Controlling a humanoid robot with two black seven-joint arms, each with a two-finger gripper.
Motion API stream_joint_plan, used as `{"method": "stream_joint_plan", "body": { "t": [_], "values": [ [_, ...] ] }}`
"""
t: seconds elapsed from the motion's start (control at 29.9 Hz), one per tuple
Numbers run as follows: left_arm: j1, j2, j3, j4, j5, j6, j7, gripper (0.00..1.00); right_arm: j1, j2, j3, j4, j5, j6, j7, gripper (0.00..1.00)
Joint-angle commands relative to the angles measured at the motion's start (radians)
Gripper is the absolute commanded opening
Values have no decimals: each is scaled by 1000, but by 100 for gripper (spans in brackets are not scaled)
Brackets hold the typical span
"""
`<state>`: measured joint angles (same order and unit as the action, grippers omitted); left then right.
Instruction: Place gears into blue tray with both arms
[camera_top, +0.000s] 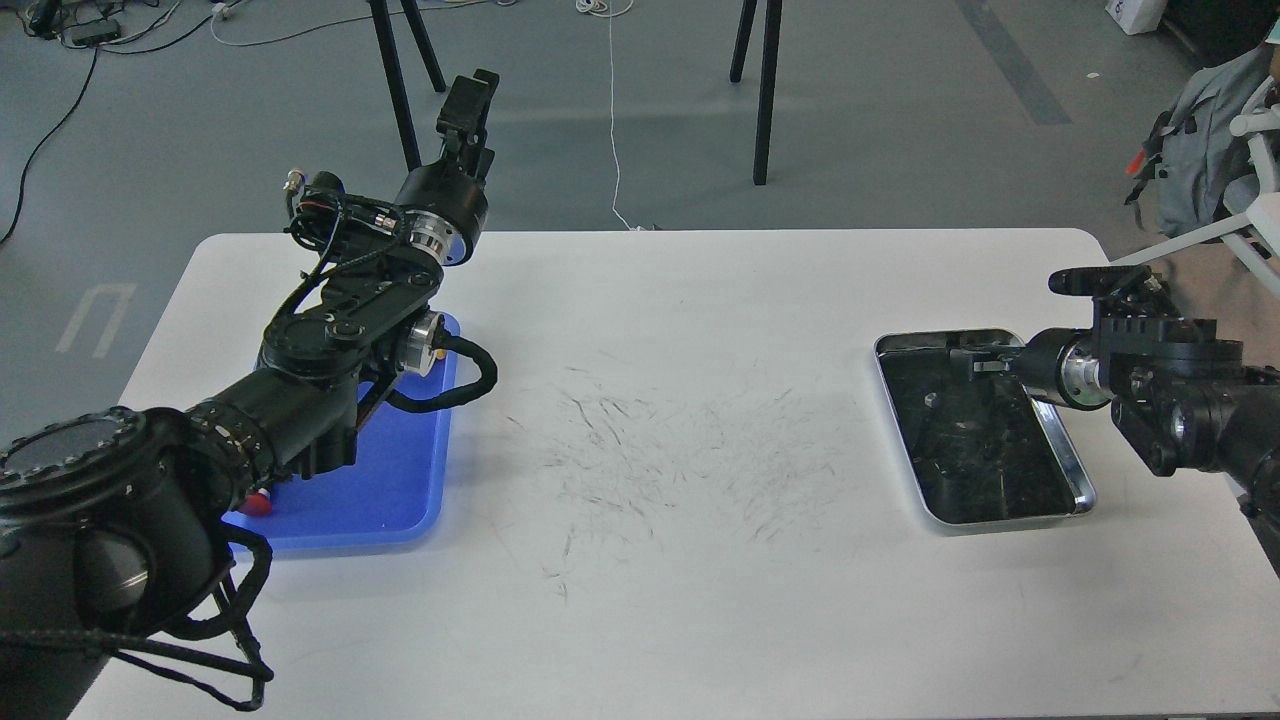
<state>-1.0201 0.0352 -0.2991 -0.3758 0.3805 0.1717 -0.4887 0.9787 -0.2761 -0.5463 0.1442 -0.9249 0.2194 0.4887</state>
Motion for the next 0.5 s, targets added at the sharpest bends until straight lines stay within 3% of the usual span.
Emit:
{"method": "stream_joint_plan", "body": {
  "t": [0.0,0.47],
  "values": [
    [0,-1,0,0,0,0,0,100,0,2,0,0,0,3,0,50],
    [0,0,0,2,0,0,0,100,0,8,-1,2,1,8,0,33]
  ]
}}
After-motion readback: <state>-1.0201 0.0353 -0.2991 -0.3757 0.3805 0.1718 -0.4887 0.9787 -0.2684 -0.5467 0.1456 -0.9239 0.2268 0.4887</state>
